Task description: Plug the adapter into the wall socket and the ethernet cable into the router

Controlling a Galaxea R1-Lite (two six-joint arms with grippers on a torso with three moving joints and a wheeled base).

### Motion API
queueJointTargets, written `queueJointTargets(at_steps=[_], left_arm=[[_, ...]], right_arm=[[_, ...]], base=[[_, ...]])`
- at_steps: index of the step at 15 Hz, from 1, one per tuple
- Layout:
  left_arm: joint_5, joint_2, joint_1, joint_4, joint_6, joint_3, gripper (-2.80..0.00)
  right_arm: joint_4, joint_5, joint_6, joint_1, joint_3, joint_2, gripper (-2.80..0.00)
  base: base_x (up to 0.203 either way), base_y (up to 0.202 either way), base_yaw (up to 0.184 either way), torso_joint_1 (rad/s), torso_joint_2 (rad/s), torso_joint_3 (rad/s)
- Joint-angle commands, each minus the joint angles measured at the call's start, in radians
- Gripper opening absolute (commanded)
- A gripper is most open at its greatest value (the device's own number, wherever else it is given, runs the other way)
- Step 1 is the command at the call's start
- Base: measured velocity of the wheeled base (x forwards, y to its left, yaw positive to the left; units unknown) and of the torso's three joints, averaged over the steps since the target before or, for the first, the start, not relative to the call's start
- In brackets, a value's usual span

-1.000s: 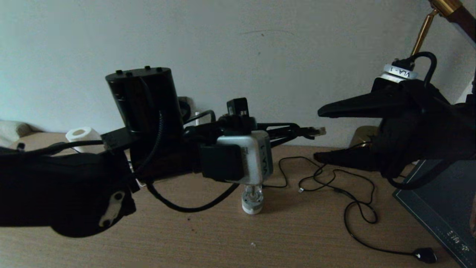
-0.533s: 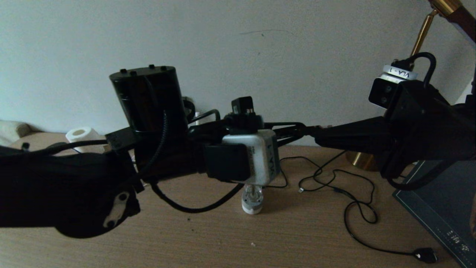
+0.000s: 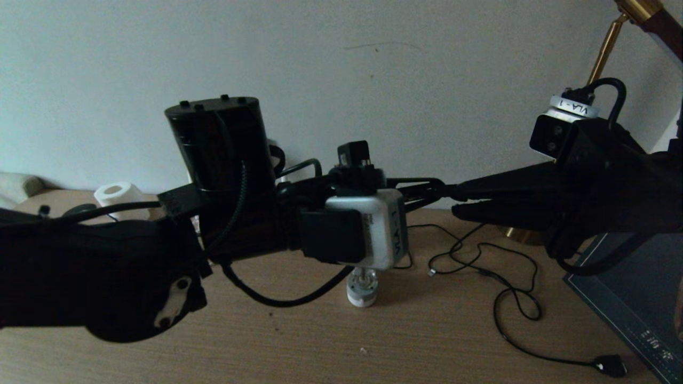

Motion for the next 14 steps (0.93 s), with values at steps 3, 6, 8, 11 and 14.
queueJointTargets(at_steps=[3, 6, 8, 11, 14], left_arm=[[-0.003, -0.002, 0.0, -0.005, 0.006, 0.003, -2.8], [-0.004, -0.008, -0.002, -0.005, 0.006, 0.013, -2.8], [-0.004, -0.01, -0.002, -0.005, 0.006, 0.015, -2.8], [-0.004, -0.01, -0.002, -0.007, 0.006, 0.015, -2.8], [-0.004, -0.01, -0.008, -0.007, 0.006, 0.015, -2.8]], right_arm=[[-0.001, 0.004, 0.007, -0.003, 0.007, -0.005, 0.0], [-0.001, -0.001, 0.009, -0.019, 0.005, -0.005, 0.0], [-0.001, -0.001, 0.009, -0.021, 0.005, -0.005, 0.0], [-0.001, -0.001, 0.009, -0.021, 0.005, -0.005, -2.8], [-0.001, -0.001, 0.007, -0.021, 0.004, 0.0, -2.8]], base=[[0.0, 0.0, 0.0, 0.0, 0.0, 0.0], [0.0, 0.0, 0.0, 0.0, 0.0, 0.0], [0.0, 0.0, 0.0, 0.0, 0.0, 0.0], [0.0, 0.0, 0.0, 0.0, 0.0, 0.0], [0.0, 0.0, 0.0, 0.0, 0.0, 0.0]])
